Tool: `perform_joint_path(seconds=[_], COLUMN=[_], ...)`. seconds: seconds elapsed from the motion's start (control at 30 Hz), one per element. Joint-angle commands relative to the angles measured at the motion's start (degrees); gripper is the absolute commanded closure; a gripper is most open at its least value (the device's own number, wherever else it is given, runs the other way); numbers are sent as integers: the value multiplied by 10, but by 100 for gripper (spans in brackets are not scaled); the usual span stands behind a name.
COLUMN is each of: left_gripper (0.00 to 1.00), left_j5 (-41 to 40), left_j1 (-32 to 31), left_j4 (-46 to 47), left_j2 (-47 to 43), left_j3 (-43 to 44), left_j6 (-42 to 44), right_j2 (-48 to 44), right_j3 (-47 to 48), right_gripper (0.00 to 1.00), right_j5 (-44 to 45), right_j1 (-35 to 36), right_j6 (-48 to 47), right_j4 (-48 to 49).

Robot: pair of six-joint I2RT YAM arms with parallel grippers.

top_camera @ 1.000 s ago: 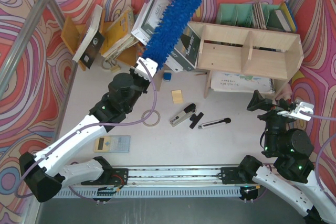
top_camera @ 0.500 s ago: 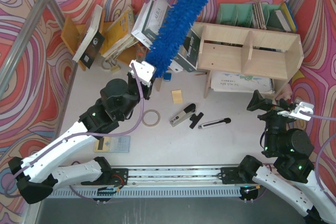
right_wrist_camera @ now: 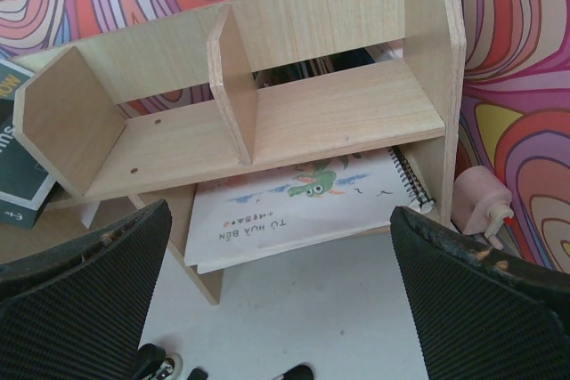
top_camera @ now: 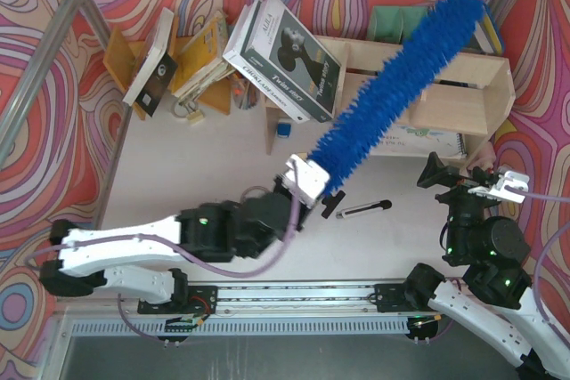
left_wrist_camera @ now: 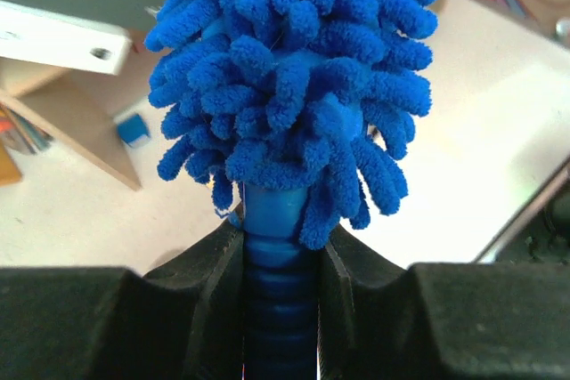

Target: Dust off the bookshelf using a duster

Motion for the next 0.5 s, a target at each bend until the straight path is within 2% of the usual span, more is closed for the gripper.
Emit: perform_joint_path(seconds=[0.0, 0.23, 0.47], left_gripper=[100, 100, 100], left_j5=[-107, -141, -141], left_j1=[-58, -70, -71], left_j4=[-86, -184, -182], left_j2=[74, 166, 174], left_j3=[40, 75, 46], left_j6=[-96, -250, -303], right_j2=[5, 3, -2], right_j3=[2, 2, 2], right_gripper=[1, 1, 1], right_j5=[6, 5, 6], right_j1=[-1, -1, -1], right_j6=[-7, -7, -6], right_j4=[10, 9, 8])
